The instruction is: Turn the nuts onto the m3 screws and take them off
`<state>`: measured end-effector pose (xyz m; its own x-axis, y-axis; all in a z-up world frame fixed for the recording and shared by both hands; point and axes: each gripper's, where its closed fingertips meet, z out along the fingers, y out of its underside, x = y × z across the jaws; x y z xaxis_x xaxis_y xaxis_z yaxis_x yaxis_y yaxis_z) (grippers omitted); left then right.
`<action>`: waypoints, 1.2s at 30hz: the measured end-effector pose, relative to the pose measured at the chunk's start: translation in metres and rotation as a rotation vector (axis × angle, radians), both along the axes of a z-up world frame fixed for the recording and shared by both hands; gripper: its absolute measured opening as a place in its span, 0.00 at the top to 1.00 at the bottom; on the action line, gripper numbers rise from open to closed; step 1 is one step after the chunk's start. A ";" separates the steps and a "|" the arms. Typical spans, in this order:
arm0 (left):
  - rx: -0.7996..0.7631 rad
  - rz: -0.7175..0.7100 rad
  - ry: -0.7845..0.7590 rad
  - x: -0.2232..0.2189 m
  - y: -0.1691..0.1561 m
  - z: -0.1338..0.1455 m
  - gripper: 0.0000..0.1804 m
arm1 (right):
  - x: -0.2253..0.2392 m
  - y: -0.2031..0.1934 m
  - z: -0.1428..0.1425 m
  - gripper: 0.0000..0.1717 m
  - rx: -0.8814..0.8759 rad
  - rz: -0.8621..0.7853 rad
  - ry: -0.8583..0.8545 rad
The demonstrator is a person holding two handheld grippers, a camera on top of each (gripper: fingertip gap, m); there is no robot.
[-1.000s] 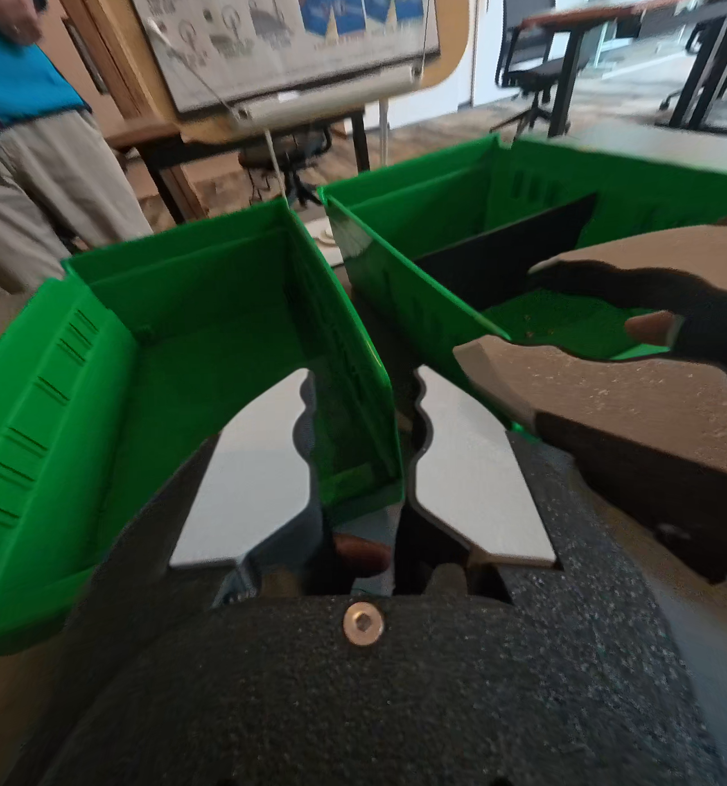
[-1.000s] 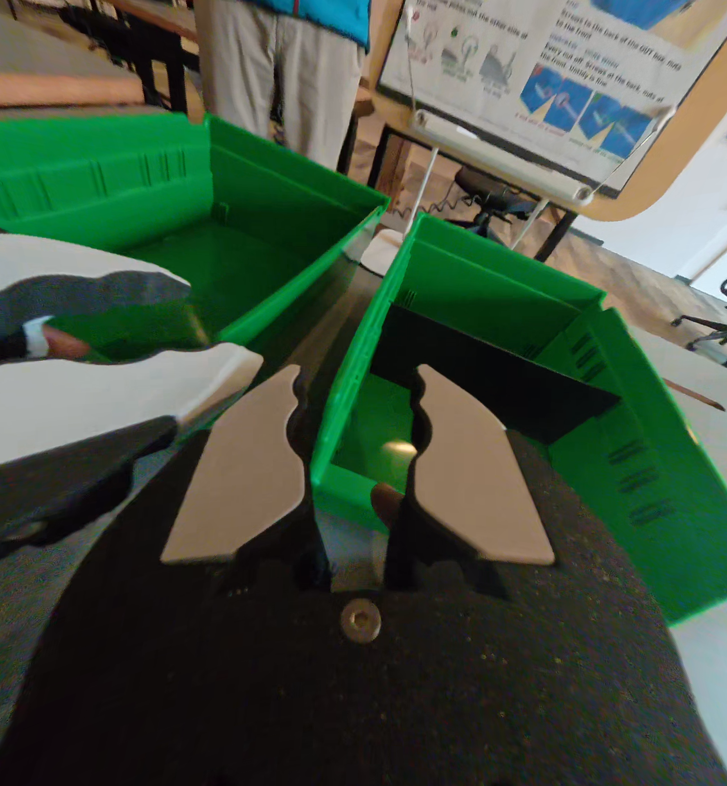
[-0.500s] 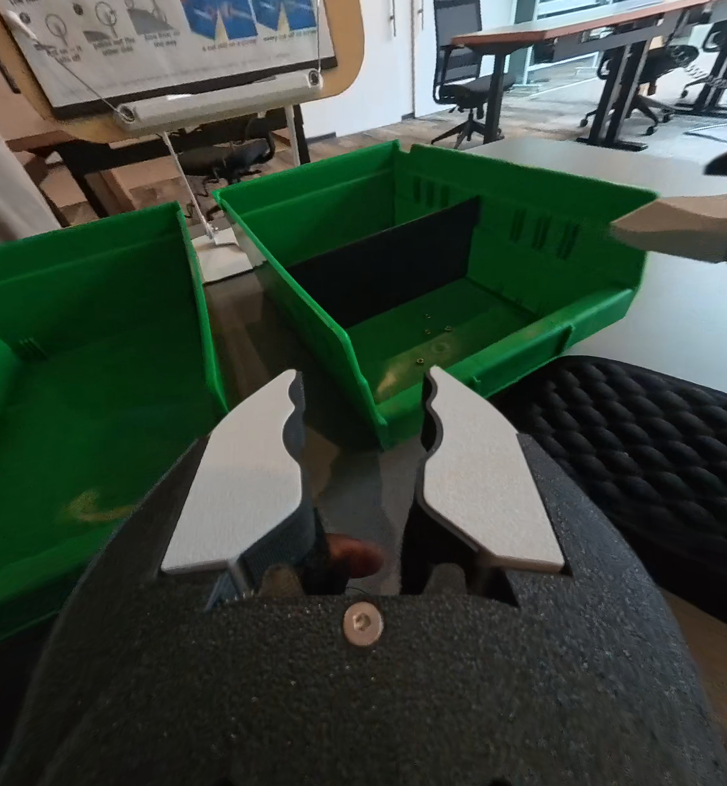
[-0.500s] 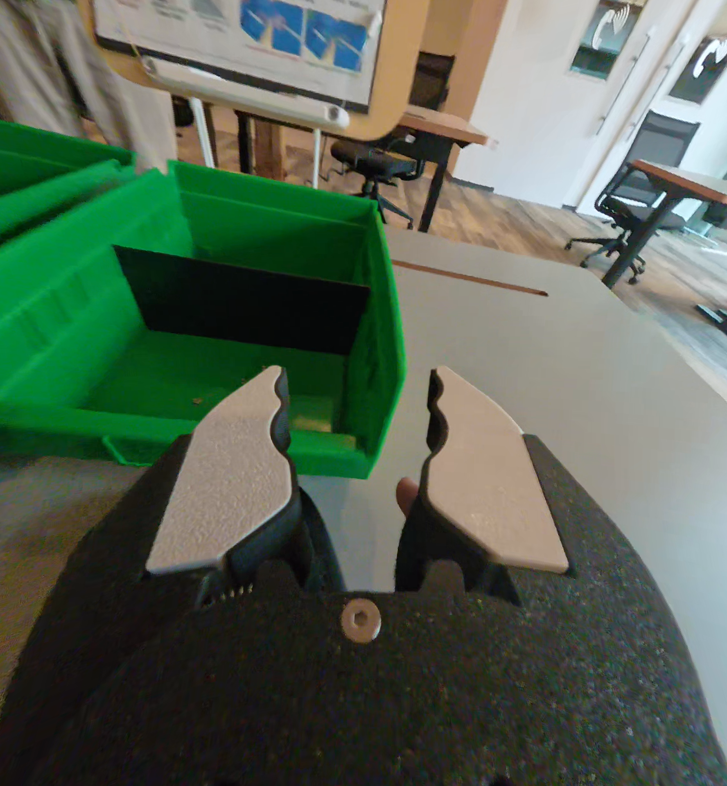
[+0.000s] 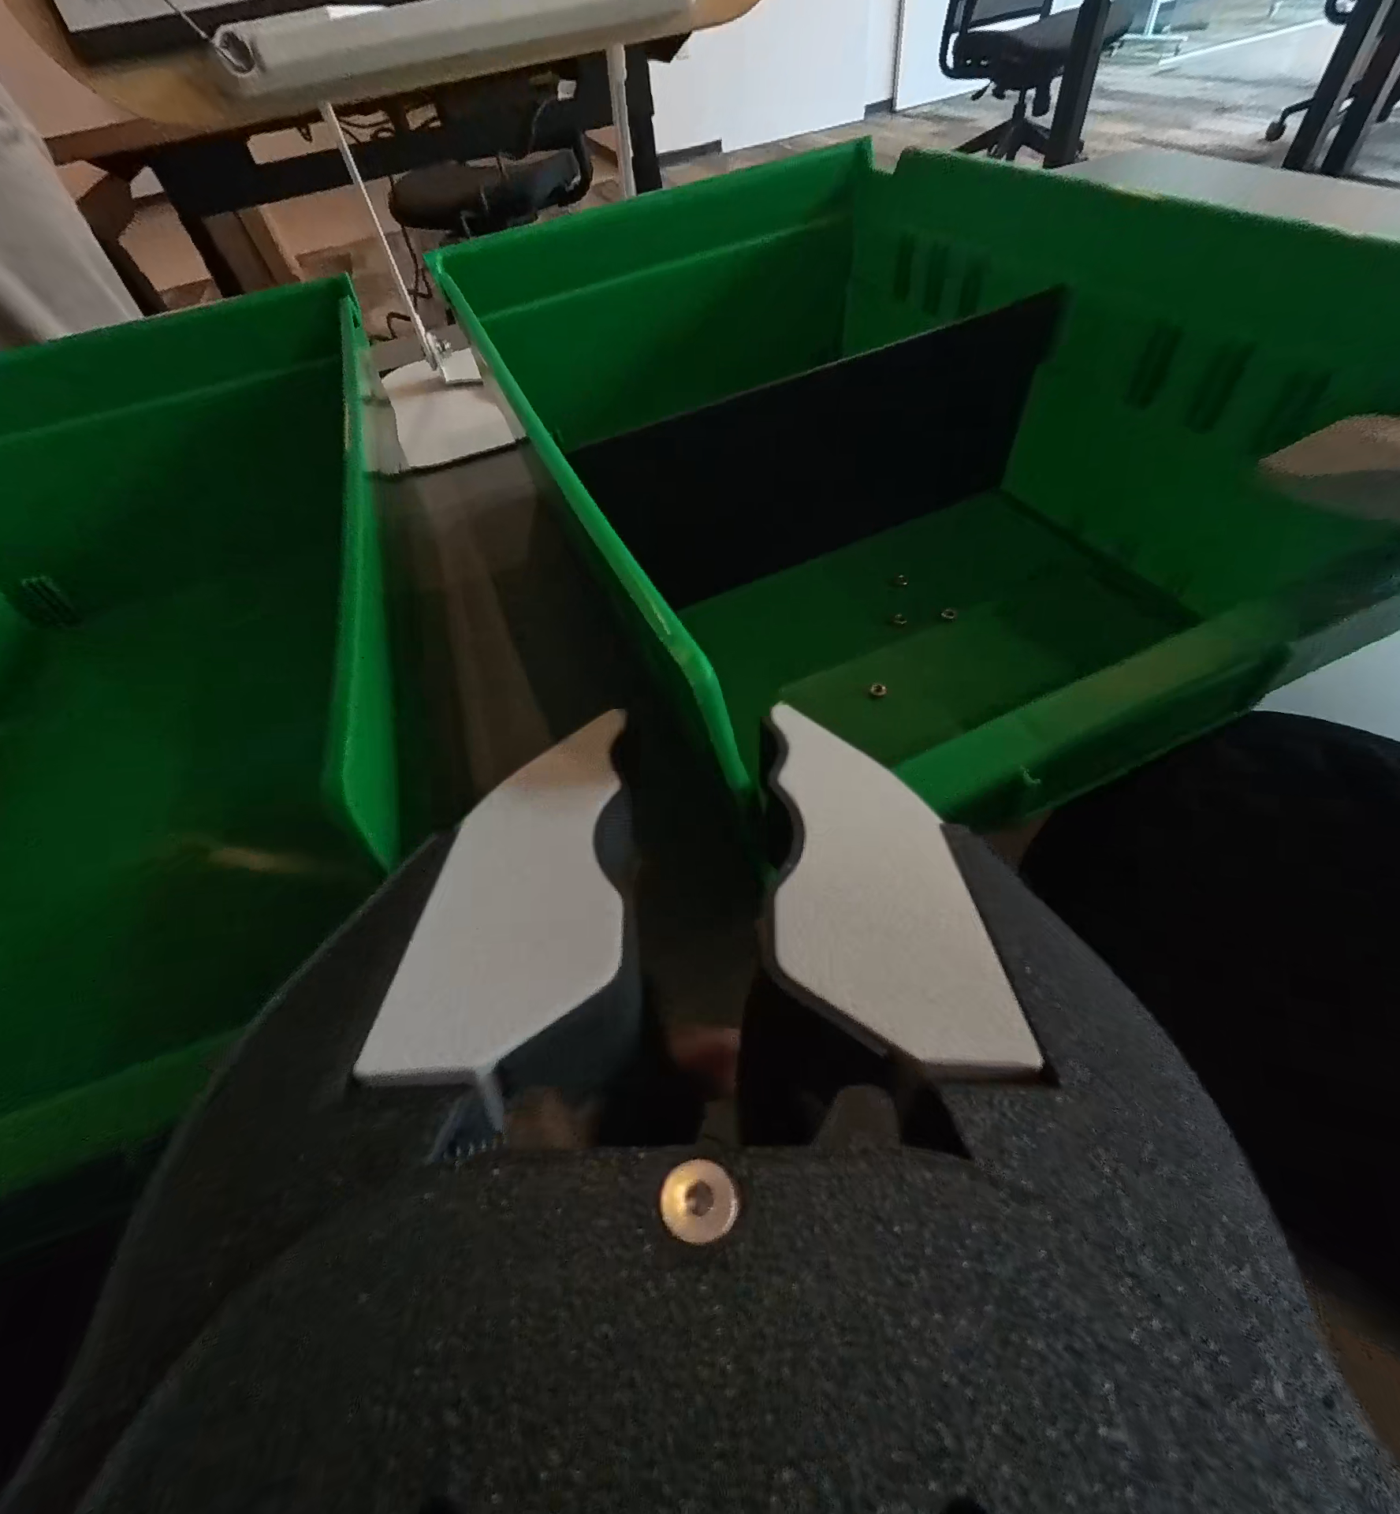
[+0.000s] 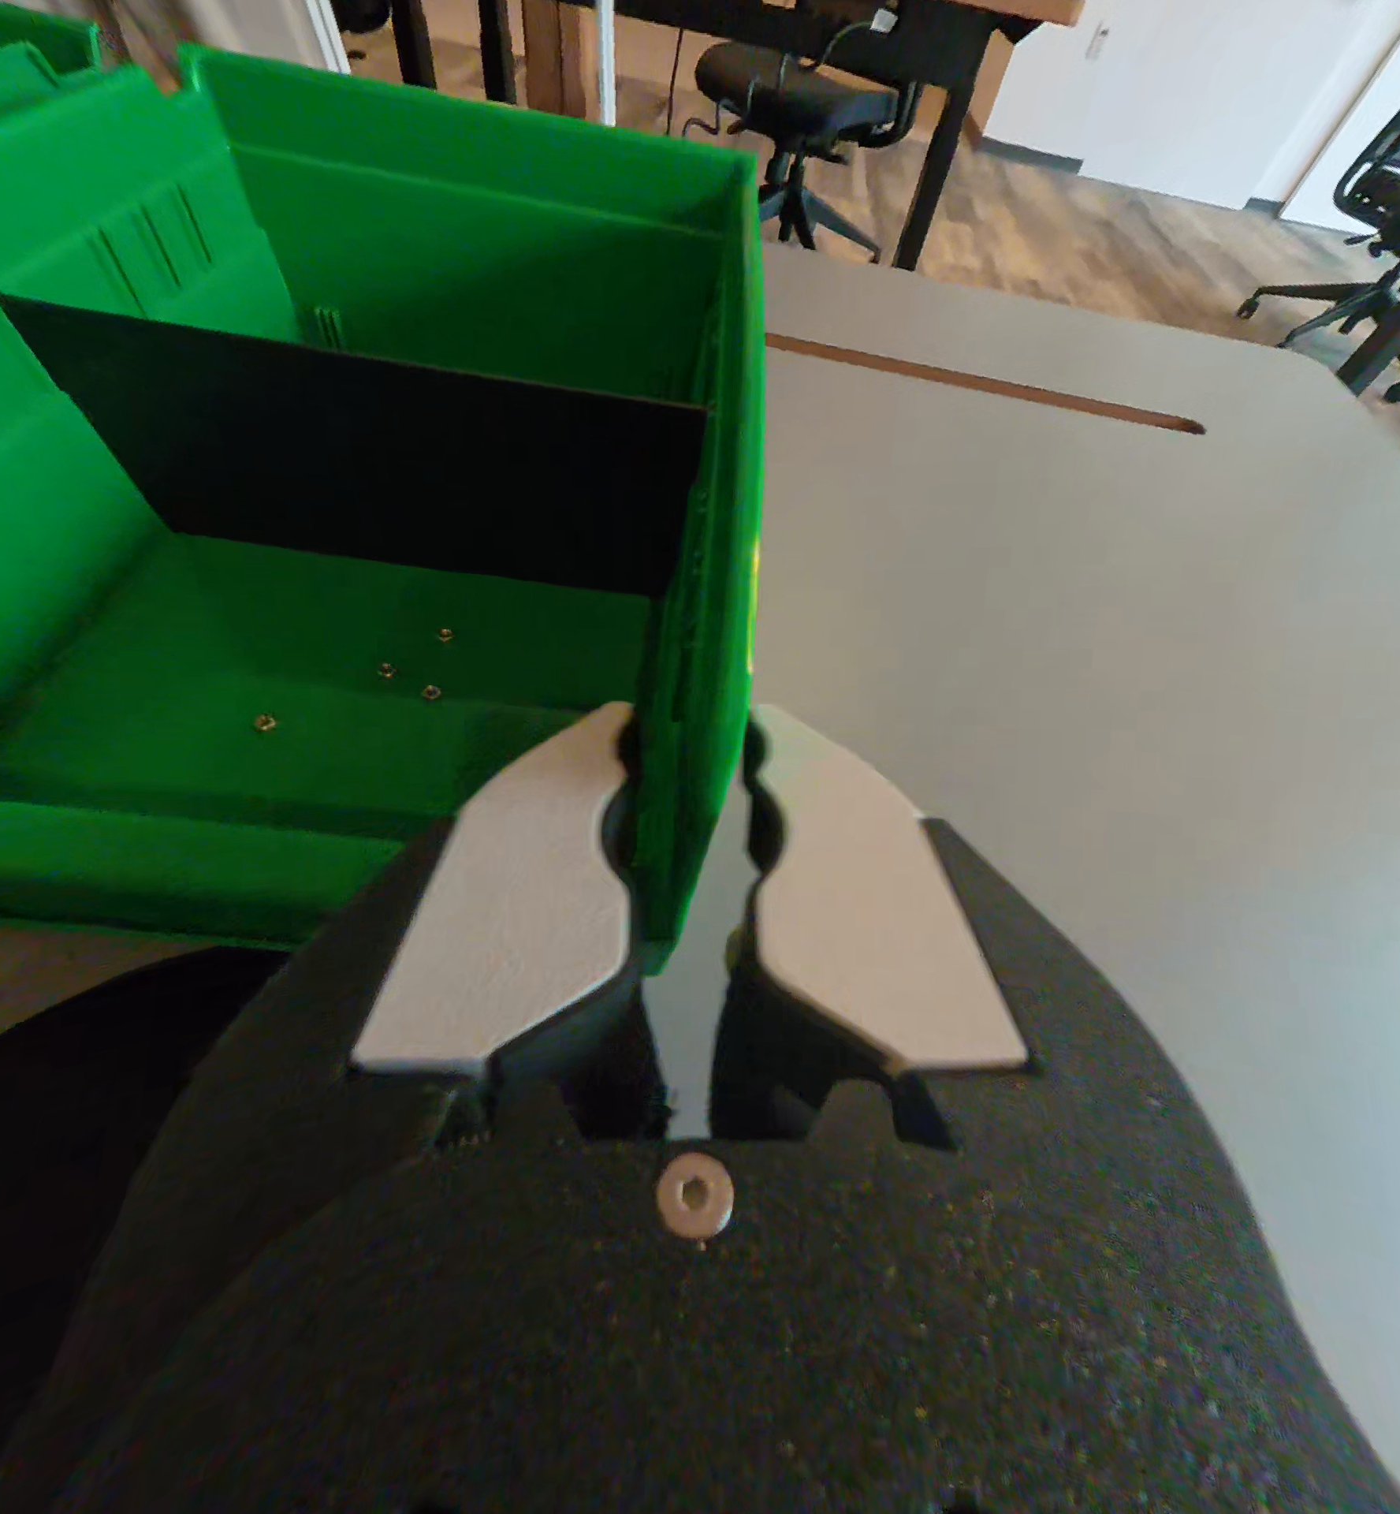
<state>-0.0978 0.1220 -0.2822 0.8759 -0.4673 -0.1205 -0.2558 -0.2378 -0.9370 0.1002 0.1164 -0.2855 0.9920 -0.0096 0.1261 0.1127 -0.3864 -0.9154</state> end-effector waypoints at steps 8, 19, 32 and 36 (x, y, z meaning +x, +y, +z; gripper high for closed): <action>0.108 0.018 0.029 -0.007 0.003 0.012 0.97 | -0.010 -0.003 0.009 0.99 0.053 0.030 -0.130; 0.225 -0.039 -0.029 -0.021 -0.015 0.057 0.97 | -0.026 -0.033 0.069 0.99 0.213 -0.031 -0.229; 0.305 0.003 -0.055 -0.119 -0.017 0.125 0.97 | -0.124 -0.028 0.141 0.99 0.297 0.013 -0.247; 0.324 0.015 -0.056 -0.146 -0.017 0.136 0.97 | -0.150 -0.025 0.155 0.99 0.322 0.027 -0.245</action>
<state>-0.2434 0.1045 -0.1457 0.8919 -0.3992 -0.2124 -0.2005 0.0719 -0.9770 -0.0499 0.0917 -0.1306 0.9332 -0.0621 0.3539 0.3490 -0.0781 -0.9339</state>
